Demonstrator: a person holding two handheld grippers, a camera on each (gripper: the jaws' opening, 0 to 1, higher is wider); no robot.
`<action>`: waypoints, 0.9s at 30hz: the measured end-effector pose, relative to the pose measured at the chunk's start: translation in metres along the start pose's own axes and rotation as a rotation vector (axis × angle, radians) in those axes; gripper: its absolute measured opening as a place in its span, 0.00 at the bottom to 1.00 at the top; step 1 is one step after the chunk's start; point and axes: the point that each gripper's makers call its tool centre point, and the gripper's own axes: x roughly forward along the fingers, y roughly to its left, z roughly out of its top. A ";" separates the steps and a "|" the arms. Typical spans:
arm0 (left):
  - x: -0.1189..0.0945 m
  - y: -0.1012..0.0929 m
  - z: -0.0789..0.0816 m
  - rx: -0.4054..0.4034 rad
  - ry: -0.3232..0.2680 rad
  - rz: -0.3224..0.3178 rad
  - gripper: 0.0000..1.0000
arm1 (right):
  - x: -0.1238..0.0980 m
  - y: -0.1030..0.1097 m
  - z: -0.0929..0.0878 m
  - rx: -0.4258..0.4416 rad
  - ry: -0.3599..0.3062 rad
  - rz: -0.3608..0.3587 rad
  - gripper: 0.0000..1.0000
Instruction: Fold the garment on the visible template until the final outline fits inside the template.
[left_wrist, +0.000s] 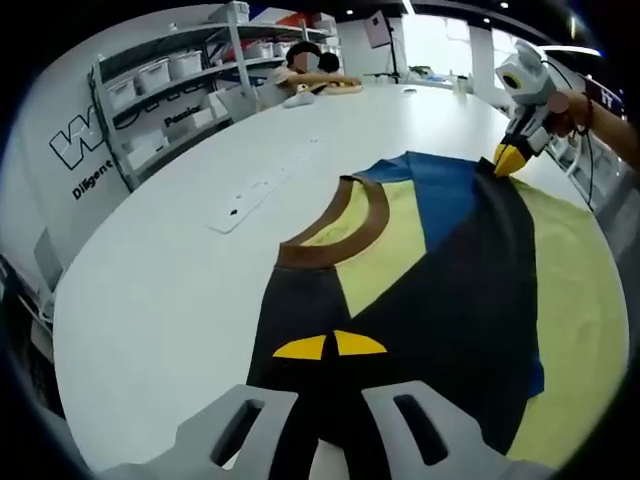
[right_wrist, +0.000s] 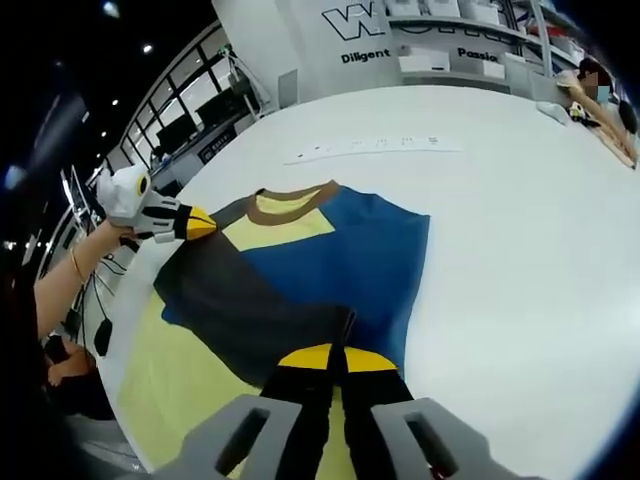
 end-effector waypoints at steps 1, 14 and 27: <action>0.000 0.000 0.001 -0.003 -0.005 0.001 0.02 | 0.000 0.000 0.000 0.000 0.000 0.000 0.00; -0.011 0.017 0.004 -0.069 -0.037 0.068 0.02 | -0.003 -0.001 0.016 -0.007 -0.069 -0.012 0.00; -0.013 0.028 -0.005 -0.076 -0.013 0.125 0.03 | 0.004 -0.006 0.021 0.040 -0.055 -0.047 0.00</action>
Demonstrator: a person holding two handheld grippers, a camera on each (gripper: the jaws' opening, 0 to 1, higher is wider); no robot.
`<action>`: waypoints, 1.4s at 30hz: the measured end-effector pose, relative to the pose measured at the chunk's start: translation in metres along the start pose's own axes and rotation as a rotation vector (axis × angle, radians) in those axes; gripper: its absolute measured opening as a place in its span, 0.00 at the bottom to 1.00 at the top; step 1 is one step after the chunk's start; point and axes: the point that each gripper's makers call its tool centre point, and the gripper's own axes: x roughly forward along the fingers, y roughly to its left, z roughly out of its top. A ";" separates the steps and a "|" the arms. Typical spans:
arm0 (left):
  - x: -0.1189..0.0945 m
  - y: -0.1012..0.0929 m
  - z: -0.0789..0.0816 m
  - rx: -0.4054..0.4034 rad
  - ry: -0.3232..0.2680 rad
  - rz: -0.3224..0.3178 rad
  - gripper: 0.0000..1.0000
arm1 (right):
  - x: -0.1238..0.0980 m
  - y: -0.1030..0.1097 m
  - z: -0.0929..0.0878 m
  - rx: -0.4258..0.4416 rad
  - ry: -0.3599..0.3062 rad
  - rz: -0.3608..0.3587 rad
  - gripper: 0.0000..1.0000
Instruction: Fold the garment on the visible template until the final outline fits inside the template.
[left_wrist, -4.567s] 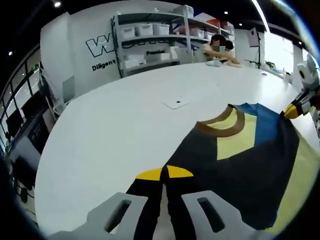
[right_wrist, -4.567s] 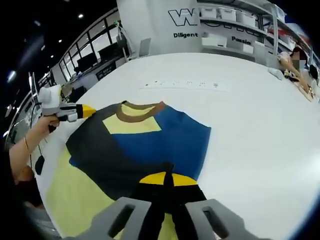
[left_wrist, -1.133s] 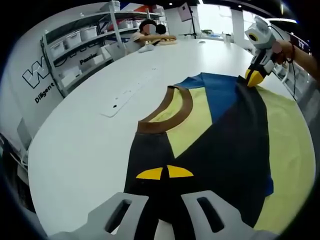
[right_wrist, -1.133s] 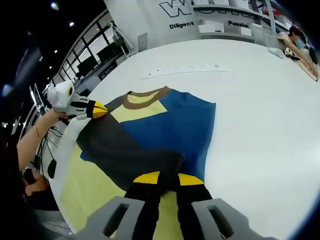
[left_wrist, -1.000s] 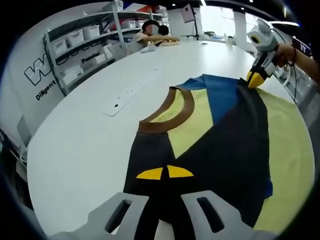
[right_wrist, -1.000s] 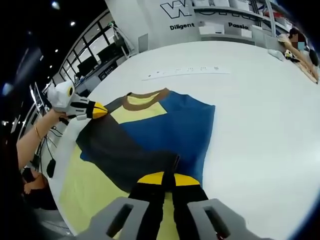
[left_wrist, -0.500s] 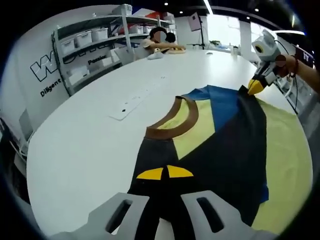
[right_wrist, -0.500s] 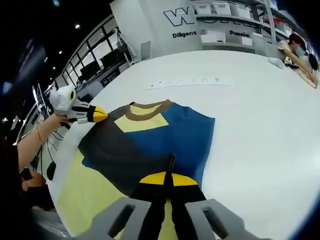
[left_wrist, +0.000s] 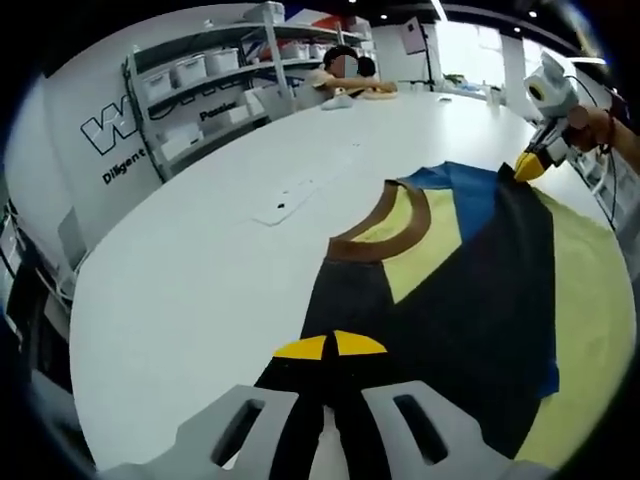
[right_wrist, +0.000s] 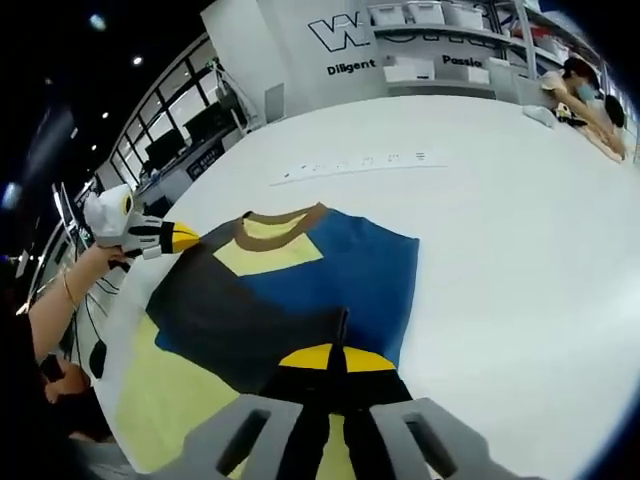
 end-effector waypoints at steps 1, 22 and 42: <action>0.000 0.000 0.001 0.000 -0.002 0.000 0.03 | -0.001 0.000 0.001 -0.001 -0.002 0.000 0.00; -0.003 -0.012 -0.006 -0.034 0.003 0.006 0.39 | 0.003 0.001 -0.002 0.108 -0.020 0.011 0.12; -0.042 -0.028 0.003 -0.253 -0.073 -0.005 0.99 | -0.018 0.029 -0.038 -0.106 0.003 0.178 0.24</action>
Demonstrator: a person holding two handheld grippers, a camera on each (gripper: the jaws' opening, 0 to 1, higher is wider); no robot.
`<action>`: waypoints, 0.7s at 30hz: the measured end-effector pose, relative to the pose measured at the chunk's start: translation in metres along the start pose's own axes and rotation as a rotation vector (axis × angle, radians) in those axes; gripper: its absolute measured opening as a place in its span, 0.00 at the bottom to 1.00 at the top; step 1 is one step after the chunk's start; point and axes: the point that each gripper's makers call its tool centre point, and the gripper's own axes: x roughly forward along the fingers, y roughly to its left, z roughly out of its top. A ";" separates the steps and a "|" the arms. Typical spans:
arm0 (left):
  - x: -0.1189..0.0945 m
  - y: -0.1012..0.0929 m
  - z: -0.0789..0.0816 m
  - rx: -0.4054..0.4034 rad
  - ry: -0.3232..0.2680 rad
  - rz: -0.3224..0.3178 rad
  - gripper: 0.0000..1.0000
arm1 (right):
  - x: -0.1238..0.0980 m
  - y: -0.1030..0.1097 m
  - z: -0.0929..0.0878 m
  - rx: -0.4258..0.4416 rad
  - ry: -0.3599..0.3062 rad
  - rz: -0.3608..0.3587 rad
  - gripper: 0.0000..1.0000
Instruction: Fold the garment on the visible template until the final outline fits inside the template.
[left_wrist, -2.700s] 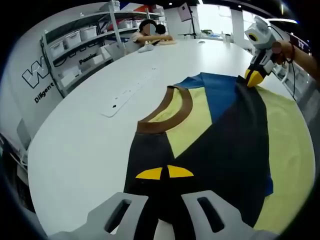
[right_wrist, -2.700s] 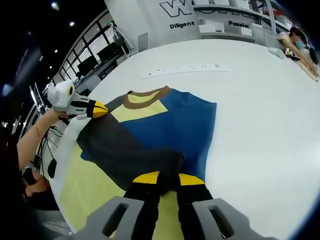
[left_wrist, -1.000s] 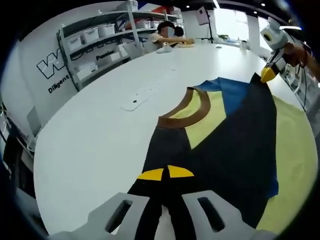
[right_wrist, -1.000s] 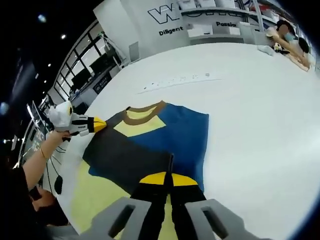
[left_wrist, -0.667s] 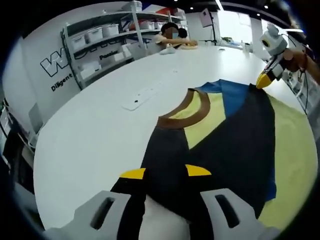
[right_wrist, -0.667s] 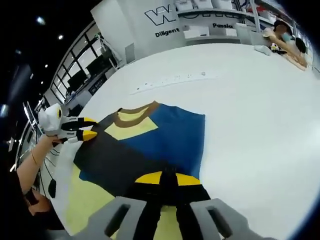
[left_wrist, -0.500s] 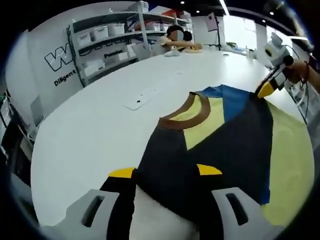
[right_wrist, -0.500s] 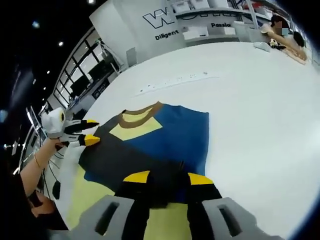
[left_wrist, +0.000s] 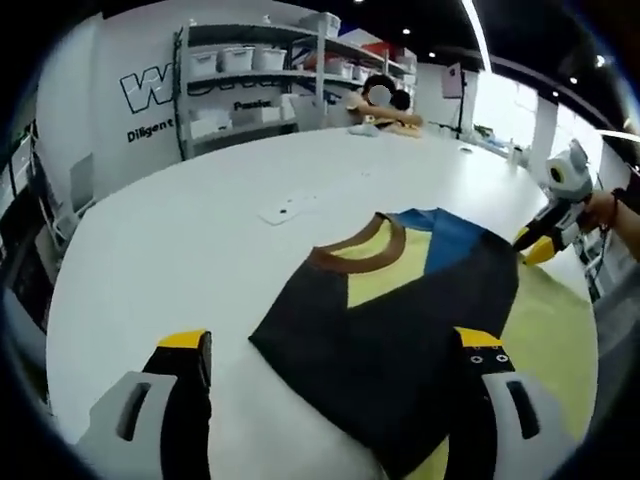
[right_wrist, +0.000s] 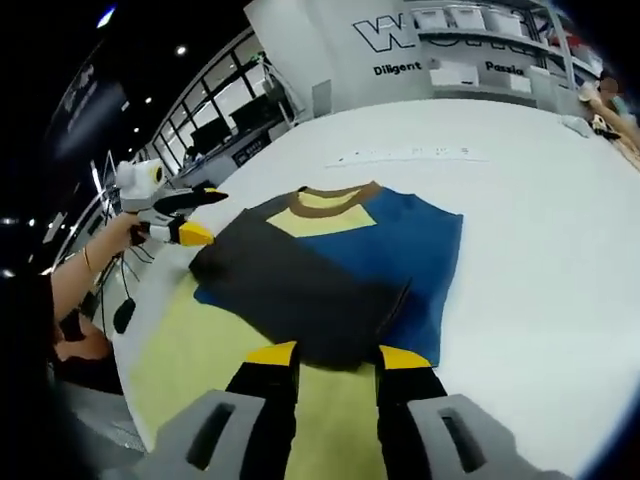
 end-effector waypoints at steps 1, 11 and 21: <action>-0.004 -0.003 0.001 0.002 -0.001 -0.001 0.99 | 0.001 0.000 -0.001 -0.014 0.002 0.012 0.24; -0.027 -0.037 -0.004 -0.016 -0.015 -0.039 0.99 | 0.004 -0.006 -0.013 -0.067 -0.007 0.023 0.02; -0.053 -0.068 -0.022 -0.042 -0.008 -0.067 0.99 | -0.008 -0.003 -0.016 -0.022 0.007 0.032 0.00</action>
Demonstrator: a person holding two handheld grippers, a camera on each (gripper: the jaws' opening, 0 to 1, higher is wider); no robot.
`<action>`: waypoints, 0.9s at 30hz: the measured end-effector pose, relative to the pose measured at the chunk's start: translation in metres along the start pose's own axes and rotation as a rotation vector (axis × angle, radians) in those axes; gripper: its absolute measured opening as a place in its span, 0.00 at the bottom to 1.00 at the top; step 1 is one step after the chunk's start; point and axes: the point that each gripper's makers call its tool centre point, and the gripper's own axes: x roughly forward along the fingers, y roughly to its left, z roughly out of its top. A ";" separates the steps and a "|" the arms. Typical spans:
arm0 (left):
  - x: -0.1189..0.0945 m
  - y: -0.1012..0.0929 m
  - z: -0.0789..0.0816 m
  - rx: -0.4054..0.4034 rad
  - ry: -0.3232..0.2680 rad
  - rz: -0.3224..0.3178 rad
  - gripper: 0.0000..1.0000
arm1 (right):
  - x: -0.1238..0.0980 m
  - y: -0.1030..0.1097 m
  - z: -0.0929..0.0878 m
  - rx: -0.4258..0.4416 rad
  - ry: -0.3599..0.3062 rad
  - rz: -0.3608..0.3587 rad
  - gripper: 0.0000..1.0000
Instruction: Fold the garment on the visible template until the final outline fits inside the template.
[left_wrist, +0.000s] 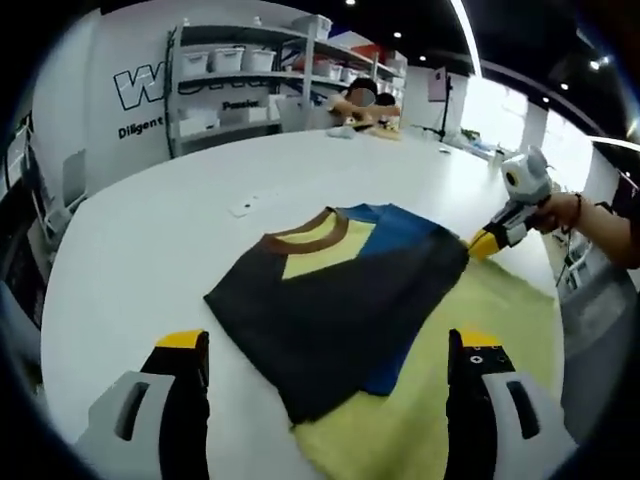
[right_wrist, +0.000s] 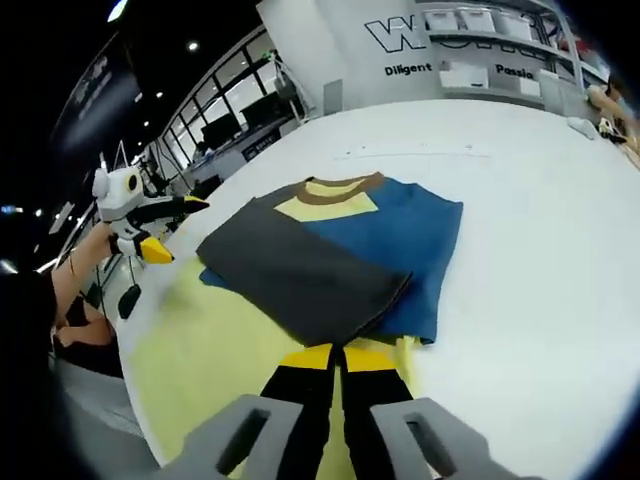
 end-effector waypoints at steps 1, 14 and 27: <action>-0.001 -0.001 0.000 -0.001 -0.002 0.000 0.99 | 0.000 0.000 0.000 0.003 0.002 -0.001 0.00; -0.034 -0.043 -0.033 -0.053 0.016 -0.013 0.99 | -0.003 -0.019 -0.013 -0.005 0.074 -0.133 0.00; -0.063 -0.070 -0.047 -0.102 -0.001 0.009 0.99 | -0.038 0.022 0.005 0.037 -0.030 -0.037 0.39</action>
